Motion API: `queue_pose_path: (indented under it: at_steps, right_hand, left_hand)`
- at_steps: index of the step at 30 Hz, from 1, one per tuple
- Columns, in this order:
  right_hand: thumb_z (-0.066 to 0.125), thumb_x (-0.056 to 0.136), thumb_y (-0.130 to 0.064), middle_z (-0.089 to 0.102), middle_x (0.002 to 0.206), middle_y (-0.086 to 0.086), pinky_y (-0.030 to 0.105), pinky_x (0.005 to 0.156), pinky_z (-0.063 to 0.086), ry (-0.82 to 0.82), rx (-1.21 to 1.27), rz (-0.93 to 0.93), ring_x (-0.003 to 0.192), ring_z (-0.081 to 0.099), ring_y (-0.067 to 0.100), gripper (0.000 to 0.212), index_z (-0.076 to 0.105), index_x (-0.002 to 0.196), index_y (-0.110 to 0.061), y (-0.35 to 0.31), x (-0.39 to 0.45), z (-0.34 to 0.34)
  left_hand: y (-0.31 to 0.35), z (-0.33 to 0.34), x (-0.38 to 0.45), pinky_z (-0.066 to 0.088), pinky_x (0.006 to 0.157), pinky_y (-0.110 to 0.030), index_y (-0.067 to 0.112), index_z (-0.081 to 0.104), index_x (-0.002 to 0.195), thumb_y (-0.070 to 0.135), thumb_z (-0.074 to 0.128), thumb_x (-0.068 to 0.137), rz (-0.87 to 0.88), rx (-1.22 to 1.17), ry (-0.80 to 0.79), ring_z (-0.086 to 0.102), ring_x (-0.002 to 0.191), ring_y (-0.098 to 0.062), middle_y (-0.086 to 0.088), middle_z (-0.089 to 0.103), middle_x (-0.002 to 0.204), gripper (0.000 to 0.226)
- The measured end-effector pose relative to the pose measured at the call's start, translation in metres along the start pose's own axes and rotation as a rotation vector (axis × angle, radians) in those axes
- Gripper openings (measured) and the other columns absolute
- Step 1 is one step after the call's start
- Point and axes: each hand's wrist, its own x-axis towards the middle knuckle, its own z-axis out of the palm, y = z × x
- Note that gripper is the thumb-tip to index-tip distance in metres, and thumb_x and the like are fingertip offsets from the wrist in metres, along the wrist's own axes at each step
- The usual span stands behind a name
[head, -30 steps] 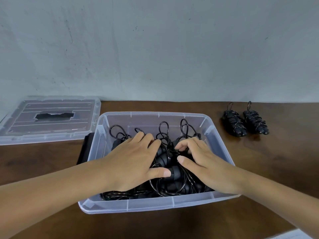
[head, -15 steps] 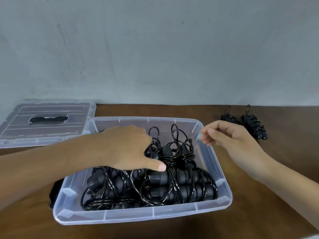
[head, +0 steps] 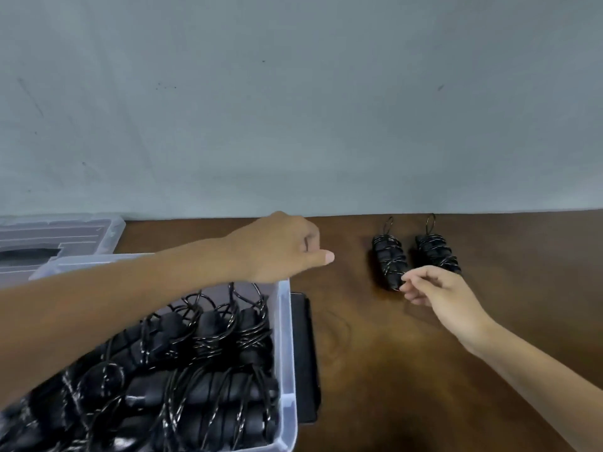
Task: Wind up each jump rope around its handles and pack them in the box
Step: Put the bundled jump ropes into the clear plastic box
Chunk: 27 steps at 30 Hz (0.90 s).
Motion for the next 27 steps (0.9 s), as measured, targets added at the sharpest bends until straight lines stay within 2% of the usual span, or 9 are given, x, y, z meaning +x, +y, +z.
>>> queue_pose_path:
  at_steps: [2, 4, 9, 12, 14, 16, 19, 24, 27]
  right_hand:
    - [0.051, 0.105, -0.009, 0.076, 0.092, 0.003, 0.028, 0.08, 0.054, 0.024, -0.027, 0.037, 0.093, 0.071, 0.024, 0.022, 0.072, 0.1, -0.016, 0.023, 0.018, -0.021]
    - [0.052, 0.104, -0.009, 0.075, 0.094, 0.001, 0.028, 0.081, 0.053, 0.051, -0.058, 0.056, 0.095, 0.069, 0.023, 0.02, 0.07, 0.101, -0.018, 0.043, 0.038, -0.04]
    - [0.06, 0.1, -0.015, 0.068, 0.112, -0.002, 0.033, 0.095, 0.046, 0.16, -0.19, 0.045, 0.105, 0.061, 0.016, 0.014, 0.066, 0.112, -0.02, 0.078, 0.092, -0.072]
    - [0.065, 0.097, -0.022, 0.056, 0.127, 0.006, 0.041, 0.106, 0.044, 0.177, -0.282, 0.025, 0.121, 0.054, 0.024, 0.029, 0.059, 0.125, -0.016, 0.089, 0.128, -0.082]
    - [0.067, 0.096, -0.028, 0.049, 0.136, 0.009, 0.044, 0.109, 0.039, 0.145, -0.289, 0.066, 0.132, 0.045, 0.028, 0.04, 0.054, 0.132, -0.017, 0.092, 0.148, -0.085]
    - [0.068, 0.094, -0.034, 0.044, 0.141, 0.012, 0.045, 0.111, 0.036, 0.088, -0.292, 0.121, 0.136, 0.039, 0.031, 0.052, 0.047, 0.138, -0.016, 0.094, 0.164, -0.083]
    - [0.072, 0.09, -0.044, 0.037, 0.147, 0.014, 0.048, 0.113, 0.037, 0.012, -0.298, 0.176, 0.138, 0.039, 0.036, 0.072, 0.037, 0.147, -0.016, 0.096, 0.18, -0.077]
    - [0.082, 0.078, -0.051, 0.031, 0.153, 0.016, 0.05, 0.111, 0.042, -0.102, -0.308, 0.24, 0.136, 0.043, 0.039, 0.108, 0.016, 0.158, -0.017, 0.1, 0.193, -0.069]
    - [0.087, 0.076, -0.042, 0.038, 0.152, 0.017, 0.05, 0.112, 0.042, -0.104, -0.317, 0.245, 0.137, 0.043, 0.039, 0.113, 0.015, 0.158, -0.015, 0.104, 0.197, -0.068]
  left_hand:
    - [0.02, 0.018, 0.039, 0.05, 0.073, -0.023, 0.016, 0.071, 0.097, 0.051, 0.059, 0.101, -0.004, -0.051, -0.005, 0.064, 0.081, 0.001, 0.005, 0.073, 0.098, 0.037]
    - [0.033, 0.04, 0.082, 0.052, 0.083, -0.034, 0.006, 0.068, 0.096, 0.048, 0.058, 0.103, -0.047, -0.08, -0.045, 0.066, 0.089, -0.02, -0.003, 0.073, 0.096, 0.044]
    - [0.053, 0.096, 0.182, 0.04, 0.066, -0.034, 0.009, 0.053, 0.087, 0.044, 0.056, 0.105, -0.255, -0.084, -0.134, 0.054, 0.083, -0.028, -0.006, 0.056, 0.08, 0.039]
    - [0.069, 0.117, 0.221, 0.045, 0.078, -0.032, 0.004, 0.056, 0.111, 0.045, 0.056, 0.105, -0.37, -0.161, -0.135, 0.057, 0.098, -0.029, -0.013, 0.06, 0.108, 0.041]
    - [0.076, 0.132, 0.244, 0.048, 0.093, -0.037, -0.003, 0.05, 0.134, 0.051, 0.056, 0.104, -0.457, -0.188, -0.122, 0.058, 0.118, -0.033, -0.019, 0.055, 0.128, 0.062]
    - [0.078, 0.15, 0.262, 0.044, 0.108, -0.041, -0.007, 0.024, 0.157, 0.061, 0.058, 0.099, -0.56, -0.187, -0.102, 0.046, 0.136, -0.037, -0.022, 0.038, 0.151, 0.095]
    - [0.08, 0.173, 0.281, 0.038, 0.115, -0.044, -0.006, 0.003, 0.161, 0.067, 0.067, 0.09, -0.634, -0.172, -0.086, 0.038, 0.144, -0.039, -0.021, 0.025, 0.161, 0.121]
    - [0.084, 0.183, 0.292, 0.047, 0.102, -0.04, -0.002, 0.014, 0.157, 0.043, 0.084, 0.085, -0.65, -0.24, -0.043, 0.048, 0.134, -0.04, -0.02, 0.03, 0.153, 0.11]
    - [0.082, 0.177, 0.288, 0.049, 0.088, -0.037, 0.0, 0.021, 0.152, 0.034, 0.086, 0.082, -0.628, -0.227, -0.038, 0.054, 0.126, -0.04, -0.02, 0.034, 0.147, 0.101]
